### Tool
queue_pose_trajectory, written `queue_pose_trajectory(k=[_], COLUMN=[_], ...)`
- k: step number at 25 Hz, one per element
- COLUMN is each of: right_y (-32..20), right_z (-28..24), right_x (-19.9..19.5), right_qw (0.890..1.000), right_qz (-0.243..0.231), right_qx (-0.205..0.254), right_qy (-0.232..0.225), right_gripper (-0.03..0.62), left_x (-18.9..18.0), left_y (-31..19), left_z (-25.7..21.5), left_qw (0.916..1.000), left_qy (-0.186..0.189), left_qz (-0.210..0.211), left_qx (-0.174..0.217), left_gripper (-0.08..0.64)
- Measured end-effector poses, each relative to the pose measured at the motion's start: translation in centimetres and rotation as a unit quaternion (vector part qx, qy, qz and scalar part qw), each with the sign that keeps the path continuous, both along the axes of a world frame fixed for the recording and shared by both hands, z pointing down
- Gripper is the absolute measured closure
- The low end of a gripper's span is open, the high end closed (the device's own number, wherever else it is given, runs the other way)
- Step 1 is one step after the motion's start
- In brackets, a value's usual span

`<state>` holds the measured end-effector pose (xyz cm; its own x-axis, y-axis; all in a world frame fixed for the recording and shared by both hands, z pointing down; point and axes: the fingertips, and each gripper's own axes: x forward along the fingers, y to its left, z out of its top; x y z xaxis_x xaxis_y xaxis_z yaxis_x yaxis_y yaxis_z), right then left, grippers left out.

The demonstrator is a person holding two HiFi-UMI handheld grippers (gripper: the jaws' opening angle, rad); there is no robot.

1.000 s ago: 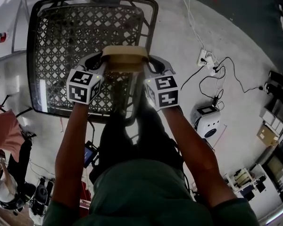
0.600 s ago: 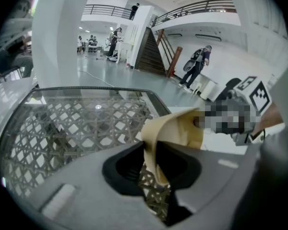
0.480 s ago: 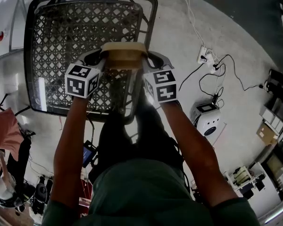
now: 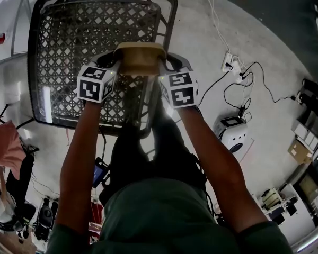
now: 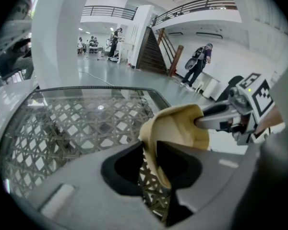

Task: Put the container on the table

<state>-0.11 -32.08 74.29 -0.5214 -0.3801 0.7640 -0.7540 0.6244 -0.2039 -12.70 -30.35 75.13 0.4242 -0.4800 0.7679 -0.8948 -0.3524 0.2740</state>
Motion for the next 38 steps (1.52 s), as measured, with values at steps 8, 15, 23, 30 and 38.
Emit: queue_pose_trajectory(k=[8,15,23,30,38], right_y=[-0.3,0.3,0.1,-0.3,0.2], right_z=[1.1,1.1,-0.7,-5.2,-15.2], right_x=[-0.1,-0.6,0.5,1.0,0.6], right_qw=[1.000,1.000,0.999,0.999,0.993], right_qz=[-0.001,-0.003,0.007,0.016,0.024], right_qx=[0.002,-0.009,-0.001,0.038,0.115], right_qy=[0.017,0.029,0.036,0.035,-0.003], right_gripper=[0.515,0.512,0.479,0.479,0.496], left_x=[0.1,-1.3,-0.8,-1.0,-1.3], left_y=[0.0,0.5,0.7,0.7,1.5], left_z=[0.8,-0.5,-4.0,-9.9,-20.3], left_qw=[0.9998,0.9995,0.9986,0.9957,0.9838], left_qy=[-0.015,-0.028,-0.025,-0.016,-0.003], left_qz=[0.010,0.012,0.029,0.042,0.066], left_qx=[0.003,0.012,0.037,0.081,0.167], left_gripper=[0.456,0.410,0.417,0.450,0.507])
